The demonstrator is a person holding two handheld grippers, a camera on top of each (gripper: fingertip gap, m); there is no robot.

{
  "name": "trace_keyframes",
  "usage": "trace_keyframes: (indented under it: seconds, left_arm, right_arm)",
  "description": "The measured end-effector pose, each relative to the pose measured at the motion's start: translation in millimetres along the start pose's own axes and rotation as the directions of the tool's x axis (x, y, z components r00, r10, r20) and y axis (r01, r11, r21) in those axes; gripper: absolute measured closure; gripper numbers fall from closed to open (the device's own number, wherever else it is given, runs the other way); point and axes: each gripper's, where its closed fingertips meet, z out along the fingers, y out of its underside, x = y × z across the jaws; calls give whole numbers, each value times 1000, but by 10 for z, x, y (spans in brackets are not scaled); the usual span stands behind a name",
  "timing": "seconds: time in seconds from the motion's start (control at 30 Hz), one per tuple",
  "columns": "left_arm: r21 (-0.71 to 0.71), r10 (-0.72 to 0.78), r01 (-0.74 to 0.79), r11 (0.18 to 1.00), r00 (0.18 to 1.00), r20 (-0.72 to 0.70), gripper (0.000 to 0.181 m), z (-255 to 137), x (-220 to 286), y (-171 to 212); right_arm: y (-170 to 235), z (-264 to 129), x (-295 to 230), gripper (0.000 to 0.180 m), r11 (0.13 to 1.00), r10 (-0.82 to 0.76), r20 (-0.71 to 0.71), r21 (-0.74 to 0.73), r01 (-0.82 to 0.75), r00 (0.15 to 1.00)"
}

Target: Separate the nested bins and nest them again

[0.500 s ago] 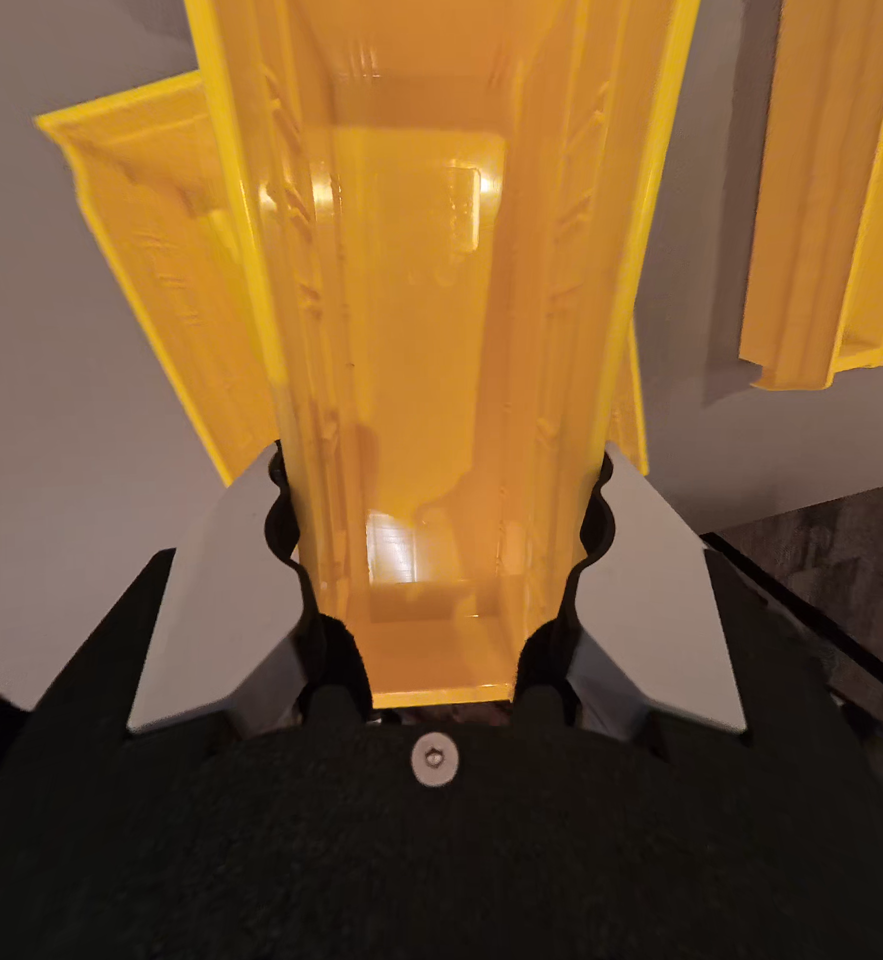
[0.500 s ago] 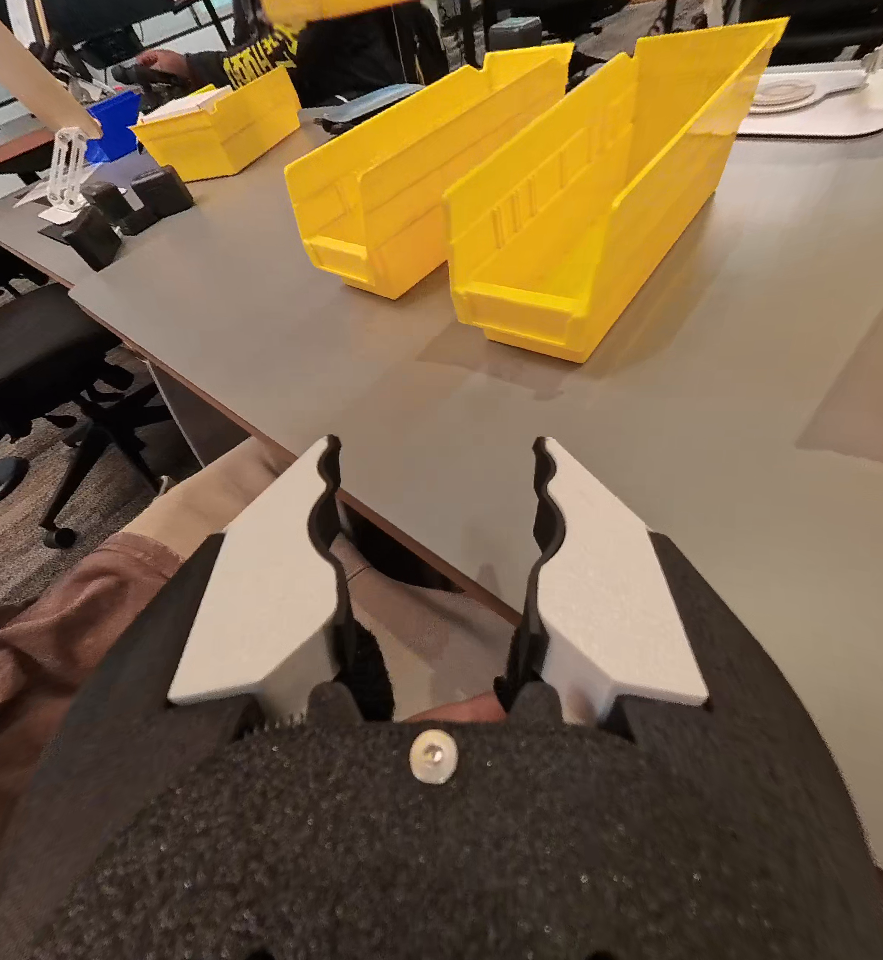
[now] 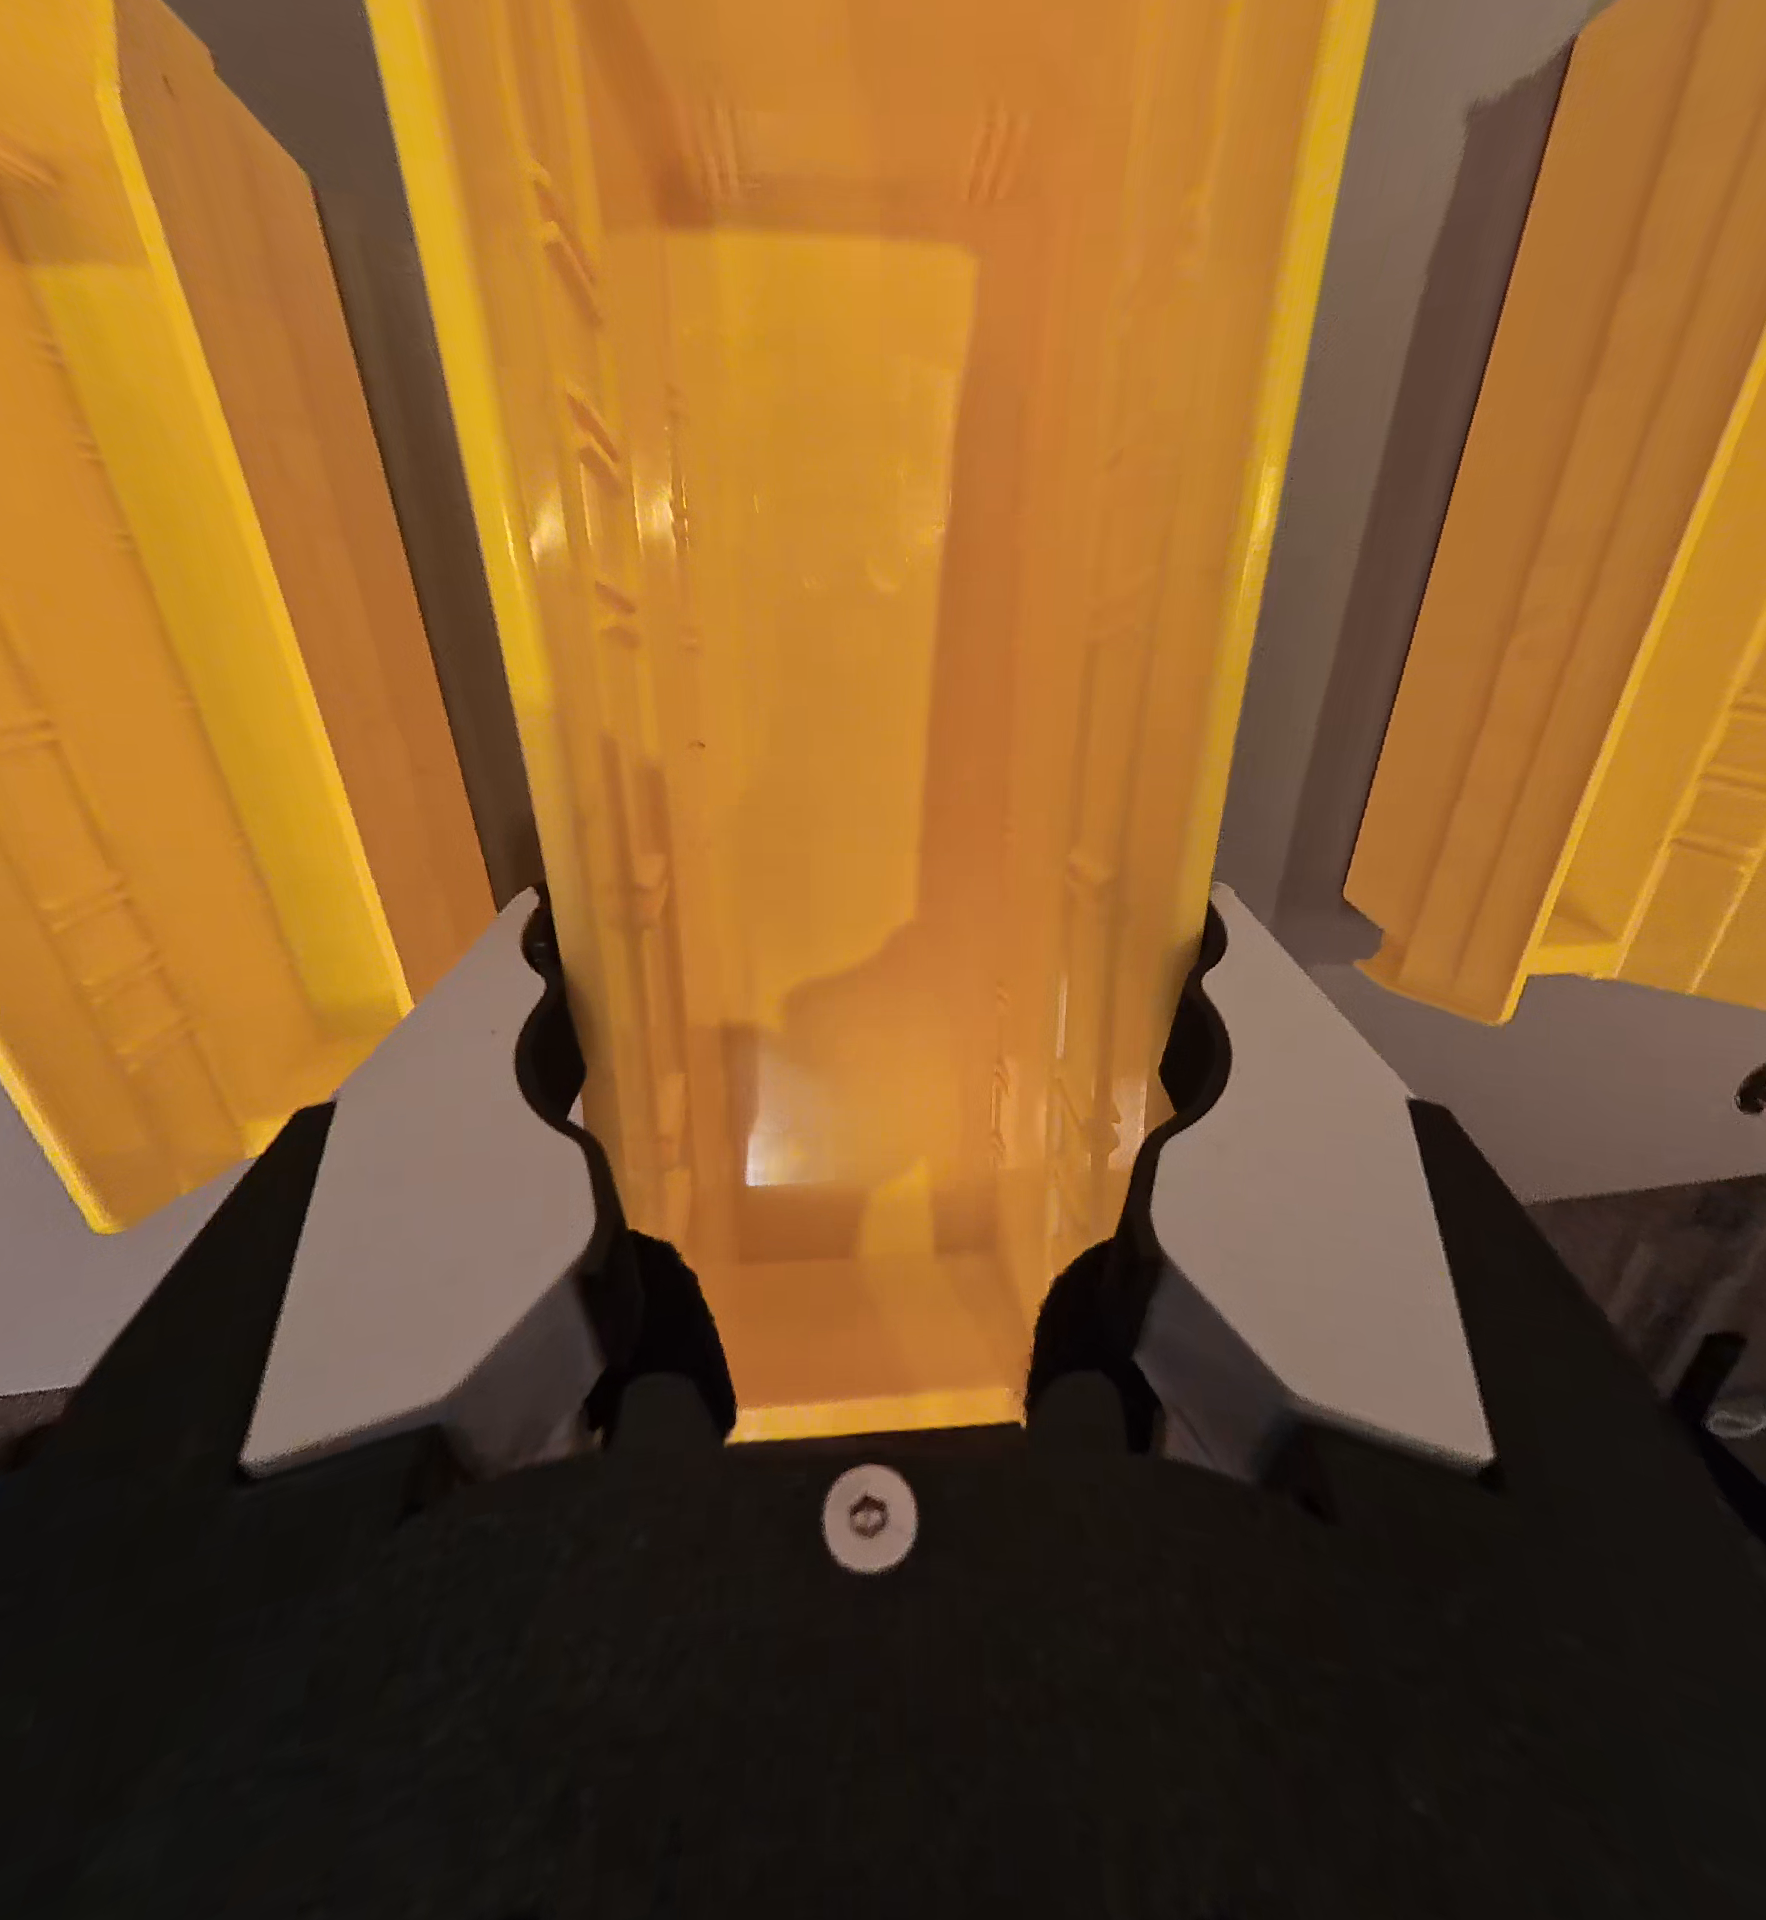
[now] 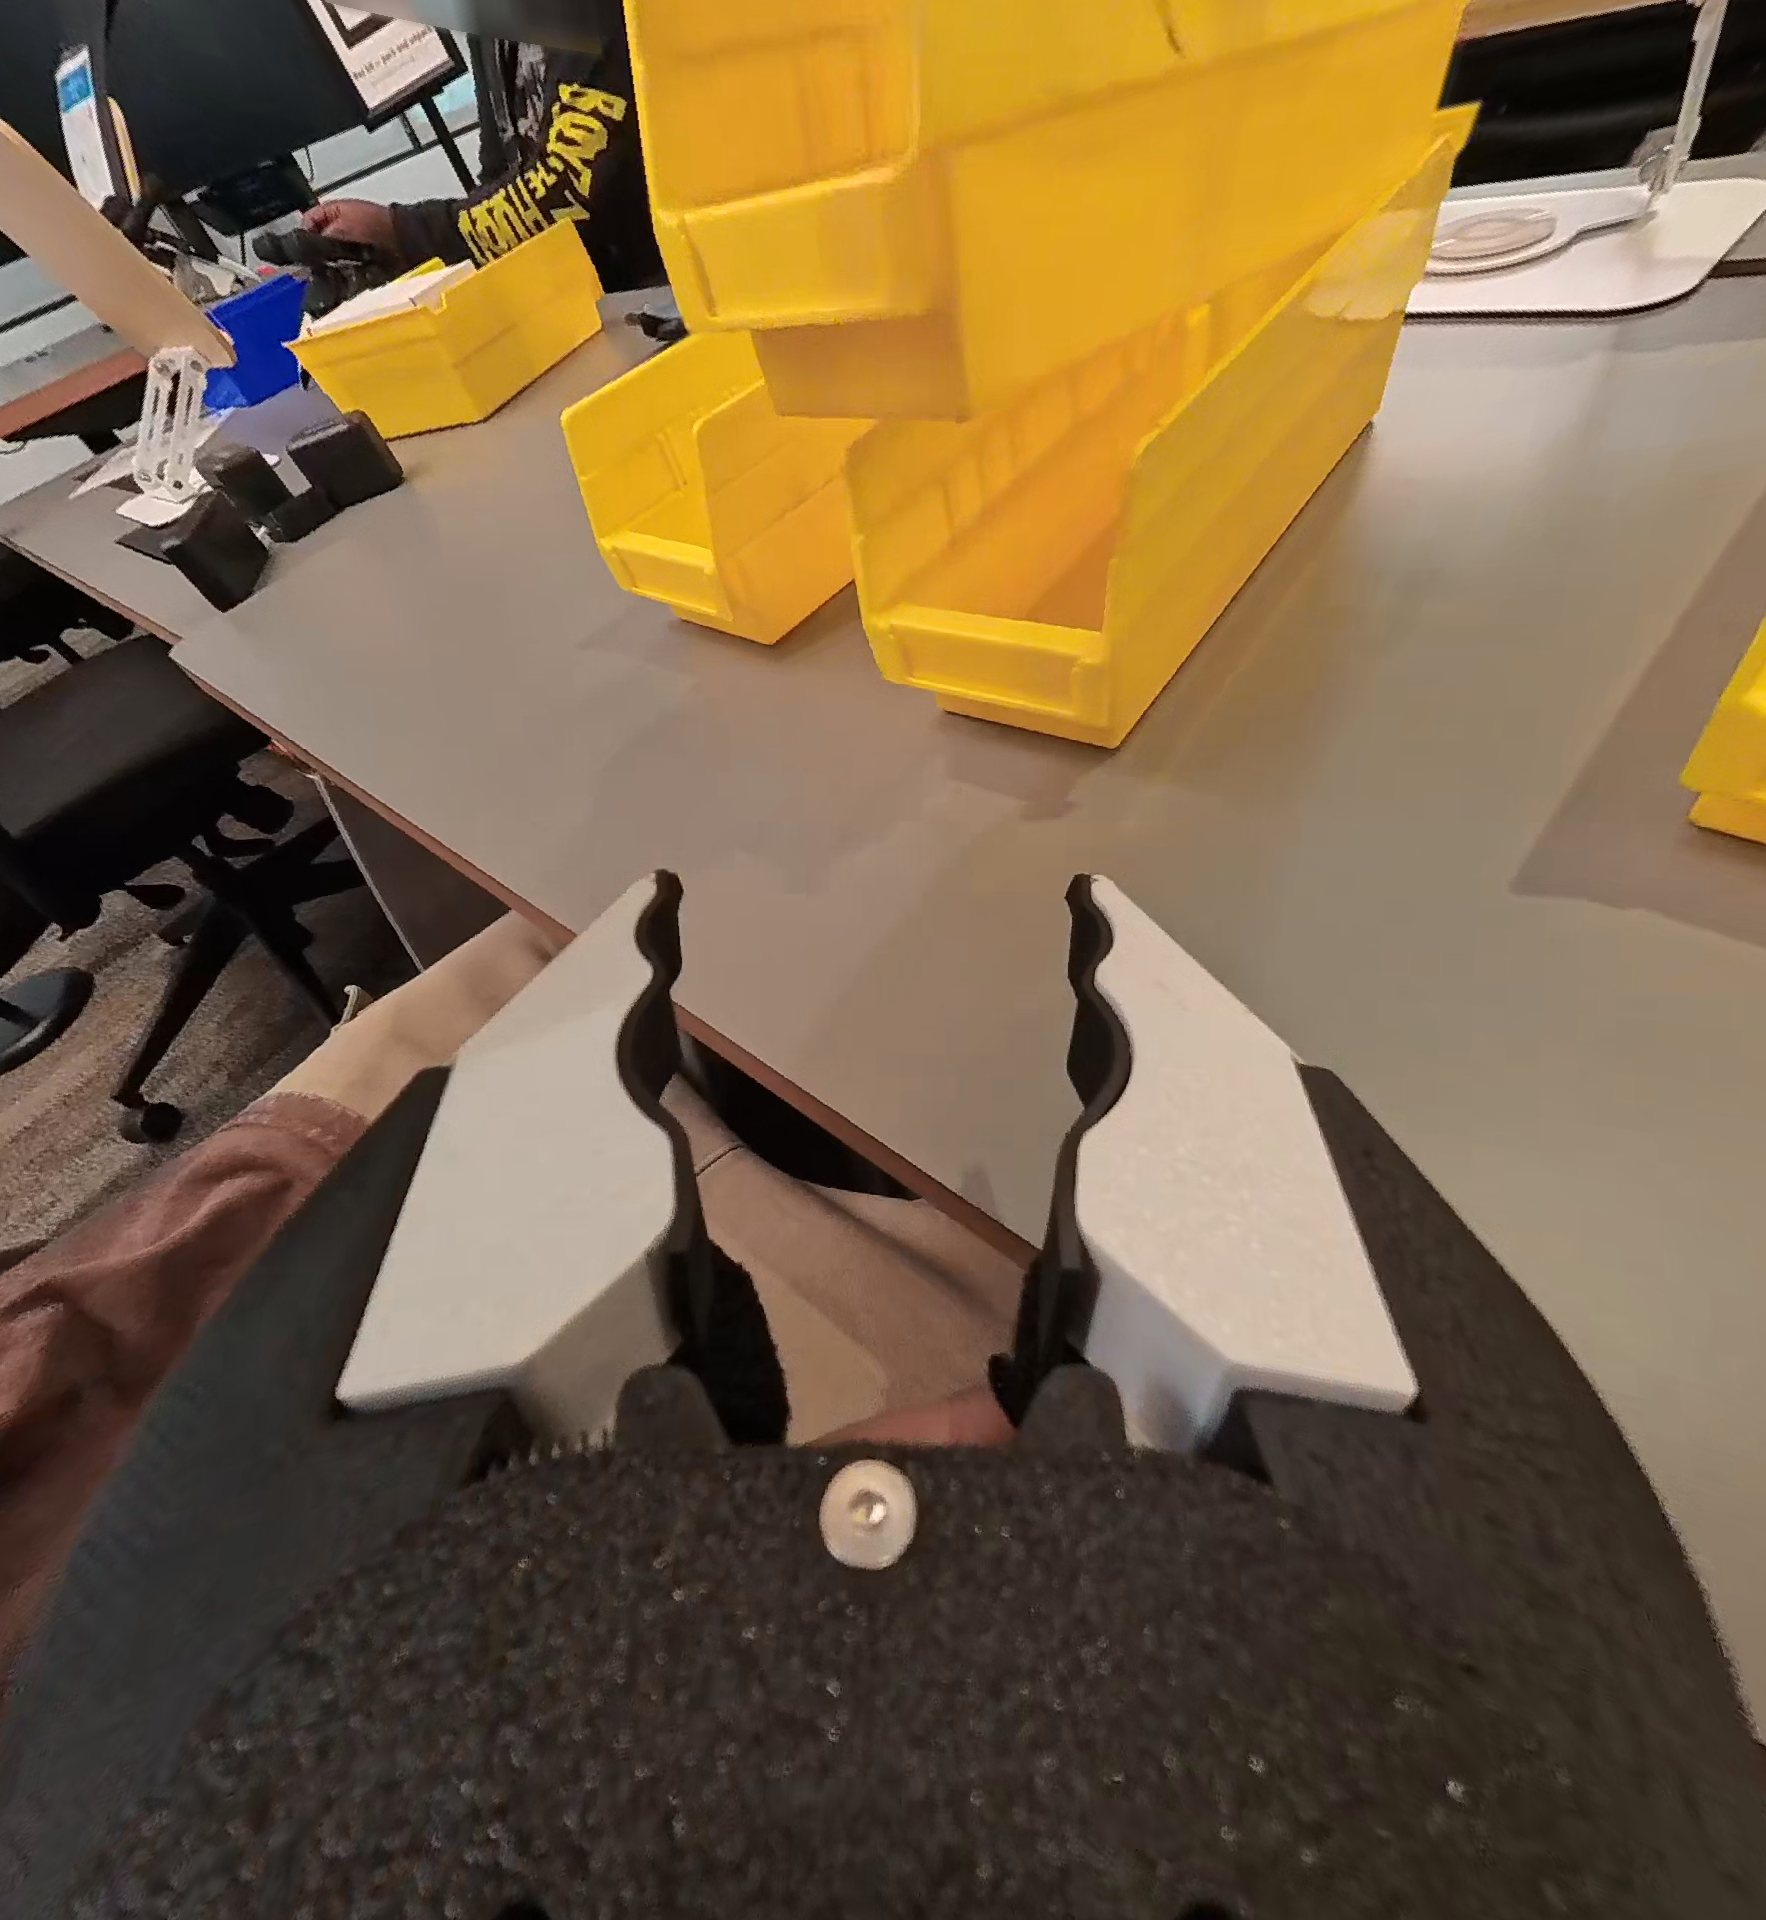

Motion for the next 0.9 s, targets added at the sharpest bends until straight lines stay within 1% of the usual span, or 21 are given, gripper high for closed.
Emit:
trace_keyframes:
  seconds: [0.13, 0.27, 0.43, 0.6, 0.67, 0.8, 0.9]
  left_arm:
    - [33, -36, 35, 999, 999, 26, 66, 107, 14, -50]
    - [11, -25, 24, 1000, 998, 59, 65, 351, 20, -16]
    - [34, -31, 28, 999, 998, 63, 67, 610, 26, -81]
    - [70, -29, 26, 997, 999, 40, 66, 640, 57, -181]
    - [84, -31, 29, 996, 999, 28, 68, 635, 58, -202]
    - [104, -4, -1, 995, 999, 51, 70, 610, 52, -247]
    - [139, -6, 1, 990, 999, 34, 68, 617, 76, -290]
  right_arm:
    - [-14, 5, 2, 104, 1000, 8, 13, 2, -8, 1000]
    - [-7, 21, -35, 104, 1000, 3, 27, -4, -3, 1000]
    - [33, 58, -89, 104, 1000, -18, 40, -24, 19, 999]
    - [69, 88, -113, 104, 999, -19, 54, -42, 21, 998]
    - [82, 98, -124, 104, 999, -21, 60, -48, 24, 998]
    - [91, 100, -147, 104, 998, -26, 67, -54, 29, 997]
    - [95, 96, -154, 104, 998, -29, 66, -56, 33, 997]
